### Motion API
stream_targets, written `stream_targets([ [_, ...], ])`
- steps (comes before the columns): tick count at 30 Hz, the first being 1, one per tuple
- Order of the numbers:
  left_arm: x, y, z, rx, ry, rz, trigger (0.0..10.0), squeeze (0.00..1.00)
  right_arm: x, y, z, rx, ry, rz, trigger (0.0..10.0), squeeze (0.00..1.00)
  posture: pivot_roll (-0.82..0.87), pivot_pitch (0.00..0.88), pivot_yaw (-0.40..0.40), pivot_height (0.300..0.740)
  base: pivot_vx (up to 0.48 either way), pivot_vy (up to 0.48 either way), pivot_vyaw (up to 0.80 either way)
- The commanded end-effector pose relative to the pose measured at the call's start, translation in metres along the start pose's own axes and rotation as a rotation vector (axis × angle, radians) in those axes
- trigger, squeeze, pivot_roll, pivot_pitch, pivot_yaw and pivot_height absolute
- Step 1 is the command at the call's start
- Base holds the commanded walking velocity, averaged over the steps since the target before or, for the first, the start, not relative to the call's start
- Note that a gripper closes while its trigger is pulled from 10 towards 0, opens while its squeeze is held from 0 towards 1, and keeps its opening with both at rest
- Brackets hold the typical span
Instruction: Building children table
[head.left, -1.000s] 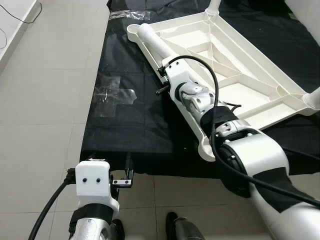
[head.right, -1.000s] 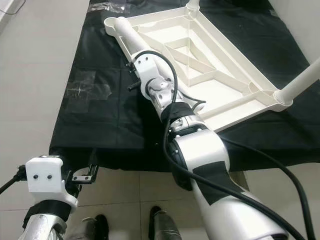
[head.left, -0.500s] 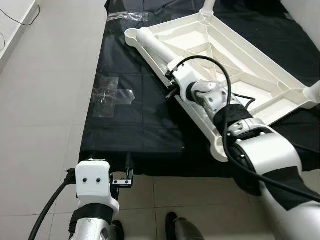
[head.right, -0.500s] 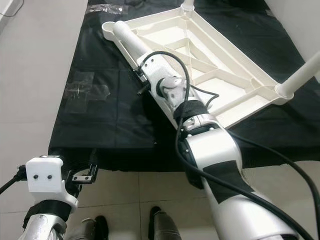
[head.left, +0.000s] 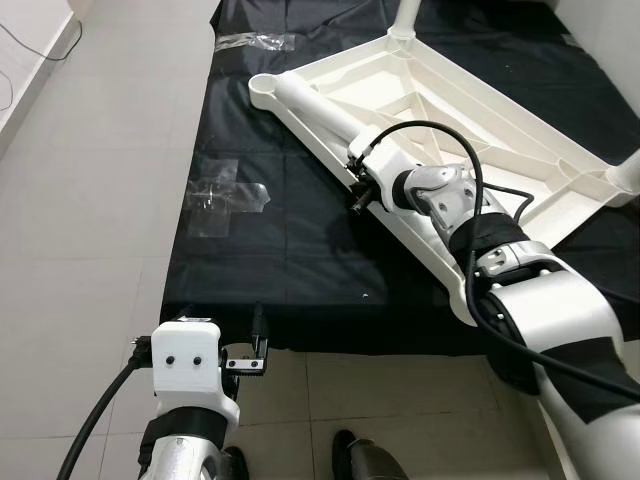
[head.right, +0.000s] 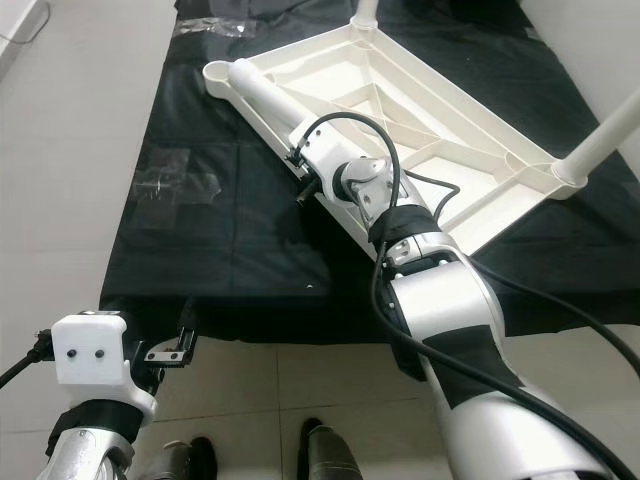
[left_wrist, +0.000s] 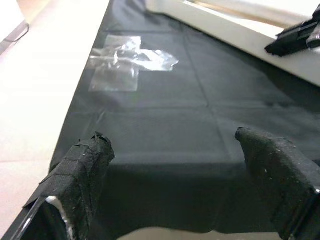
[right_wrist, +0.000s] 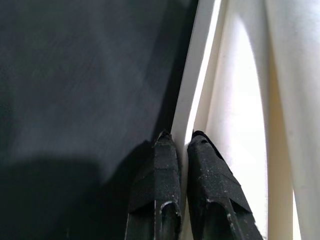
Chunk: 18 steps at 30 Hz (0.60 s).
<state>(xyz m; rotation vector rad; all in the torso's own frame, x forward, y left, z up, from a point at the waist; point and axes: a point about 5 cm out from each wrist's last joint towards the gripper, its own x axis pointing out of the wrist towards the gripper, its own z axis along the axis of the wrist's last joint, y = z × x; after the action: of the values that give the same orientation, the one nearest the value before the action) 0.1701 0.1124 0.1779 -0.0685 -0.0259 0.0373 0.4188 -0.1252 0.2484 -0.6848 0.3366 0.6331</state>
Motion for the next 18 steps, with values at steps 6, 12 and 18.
stream_targets([
  [6, -0.005, -0.019, -0.005, -0.050, 0.028, -0.080, 10.0, 0.00, 0.004, 0.026, -0.054, -0.125, 0.263, 0.293, 0.0, 0.00, -0.05, 0.277, -0.084, 0.740, 0.000, 0.000, 0.00],
  [12, -0.004, -0.019, -0.006, -0.045, 0.029, -0.079, 10.0, 0.00, -0.003, 0.023, -0.060, -0.187, 0.301, 0.372, 0.0, 0.00, -0.06, 0.273, -0.083, 0.740, 0.000, 0.000, 0.00],
  [18, -0.003, -0.019, -0.007, -0.038, 0.025, -0.084, 10.0, 0.00, -0.014, 0.020, -0.072, -0.306, 0.376, 0.504, 0.0, 0.00, -0.05, 0.273, -0.081, 0.740, 0.000, 0.000, 0.00],
])
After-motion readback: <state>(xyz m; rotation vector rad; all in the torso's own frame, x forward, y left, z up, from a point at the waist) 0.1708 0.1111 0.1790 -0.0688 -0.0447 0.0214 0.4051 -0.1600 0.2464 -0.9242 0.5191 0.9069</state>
